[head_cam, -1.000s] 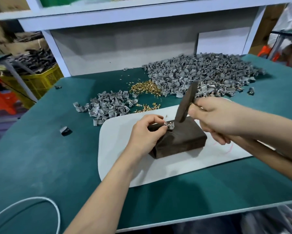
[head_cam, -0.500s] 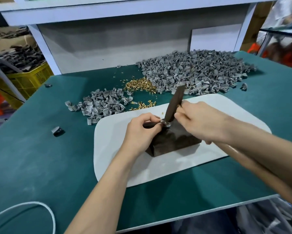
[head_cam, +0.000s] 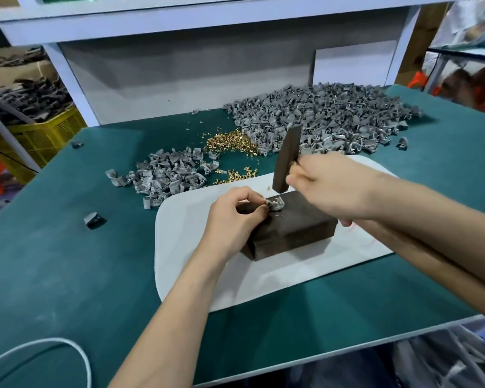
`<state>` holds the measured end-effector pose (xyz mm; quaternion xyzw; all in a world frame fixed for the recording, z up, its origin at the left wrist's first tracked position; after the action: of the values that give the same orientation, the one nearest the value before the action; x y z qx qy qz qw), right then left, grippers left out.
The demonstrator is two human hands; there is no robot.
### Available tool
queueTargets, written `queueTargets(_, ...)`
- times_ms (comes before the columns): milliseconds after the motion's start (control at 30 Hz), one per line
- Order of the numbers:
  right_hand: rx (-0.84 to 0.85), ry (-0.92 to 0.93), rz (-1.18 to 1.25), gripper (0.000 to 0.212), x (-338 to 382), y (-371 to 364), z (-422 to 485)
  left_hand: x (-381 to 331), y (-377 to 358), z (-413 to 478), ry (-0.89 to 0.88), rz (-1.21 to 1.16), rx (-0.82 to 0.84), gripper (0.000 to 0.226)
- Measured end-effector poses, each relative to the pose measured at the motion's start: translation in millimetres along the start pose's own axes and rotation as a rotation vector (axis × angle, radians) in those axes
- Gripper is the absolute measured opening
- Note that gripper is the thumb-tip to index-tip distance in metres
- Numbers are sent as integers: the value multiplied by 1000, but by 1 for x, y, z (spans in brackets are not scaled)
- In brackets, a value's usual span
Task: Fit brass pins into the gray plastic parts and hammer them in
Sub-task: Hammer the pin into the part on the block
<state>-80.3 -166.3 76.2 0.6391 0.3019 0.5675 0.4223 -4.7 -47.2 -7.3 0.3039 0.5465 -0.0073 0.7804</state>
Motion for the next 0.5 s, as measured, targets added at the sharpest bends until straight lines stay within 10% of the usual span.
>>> queueTargets(500, 10, -66, 42, 29, -9, -20, -1, -3, -2, 0, -32, 61, -8, 10)
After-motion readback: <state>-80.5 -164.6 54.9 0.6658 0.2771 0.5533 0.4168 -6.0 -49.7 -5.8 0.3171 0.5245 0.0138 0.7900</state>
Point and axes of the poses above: each hand's wrist, its own z-axis towards the middle knuckle, its own y-axis out of the back of the hand, x = y × z, the point moved 7 cm from there along z, towards the middle knuckle, and after that the axes turned 10 degrees about z, right-handed, at the moved point
